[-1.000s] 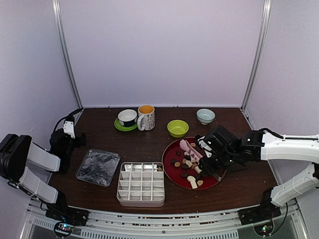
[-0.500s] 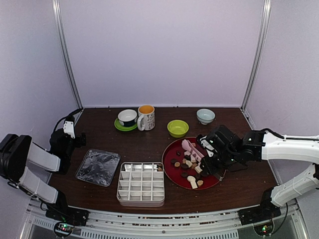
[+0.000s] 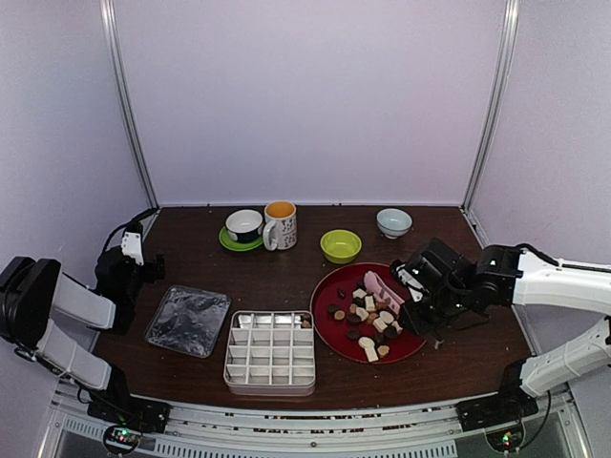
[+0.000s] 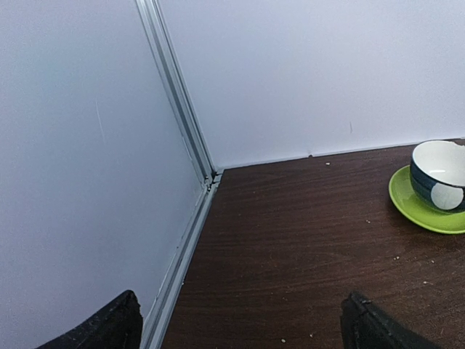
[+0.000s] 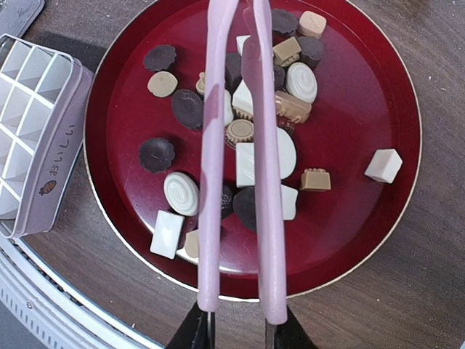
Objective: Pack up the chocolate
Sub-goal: Place the fake chocolate in the empty pocket of the box, then pick up the fake chocolate from the plate.
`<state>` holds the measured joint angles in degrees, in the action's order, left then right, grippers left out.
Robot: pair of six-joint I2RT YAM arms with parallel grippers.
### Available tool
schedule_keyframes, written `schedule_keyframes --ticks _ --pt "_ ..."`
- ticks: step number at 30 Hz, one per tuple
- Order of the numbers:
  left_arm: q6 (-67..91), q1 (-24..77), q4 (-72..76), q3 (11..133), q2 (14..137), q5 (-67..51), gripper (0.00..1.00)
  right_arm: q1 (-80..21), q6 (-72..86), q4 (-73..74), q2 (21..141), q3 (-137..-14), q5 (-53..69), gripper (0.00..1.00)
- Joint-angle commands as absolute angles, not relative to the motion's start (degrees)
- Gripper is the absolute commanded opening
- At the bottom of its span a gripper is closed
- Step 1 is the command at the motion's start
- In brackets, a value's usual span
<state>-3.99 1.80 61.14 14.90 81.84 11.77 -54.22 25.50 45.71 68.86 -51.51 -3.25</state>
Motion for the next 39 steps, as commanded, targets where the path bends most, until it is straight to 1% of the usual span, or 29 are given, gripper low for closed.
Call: schedule_keyframes --ticks 1,10,13,18,31,39 --pt "-4.0 1.3 62.5 15.8 81.7 12.1 0.98 -53.9 27.3 51.1 66.1 -52.5 -7.0 0.25" --pt "-4.0 1.3 62.5 15.8 81.8 12.1 0.98 -51.1 33.1 60.8 63.7 -52.8 -11.2 0.24" --pt "-4.0 1.3 62.5 15.8 81.7 12.1 0.98 -48.7 33.2 60.9 63.5 -52.3 -9.9 0.27" --pt "-4.0 1.3 62.5 15.8 81.7 12.1 0.98 -46.0 32.0 60.6 65.2 -52.5 -8.0 0.27" --pt "-3.9 1.3 62.5 15.8 81.8 12.1 0.98 -45.5 31.7 56.9 64.4 -50.8 -6.6 0.26" --pt "-4.0 1.3 62.5 15.8 81.7 12.1 0.98 -45.4 32.2 57.3 62.5 -49.7 -6.0 0.25"
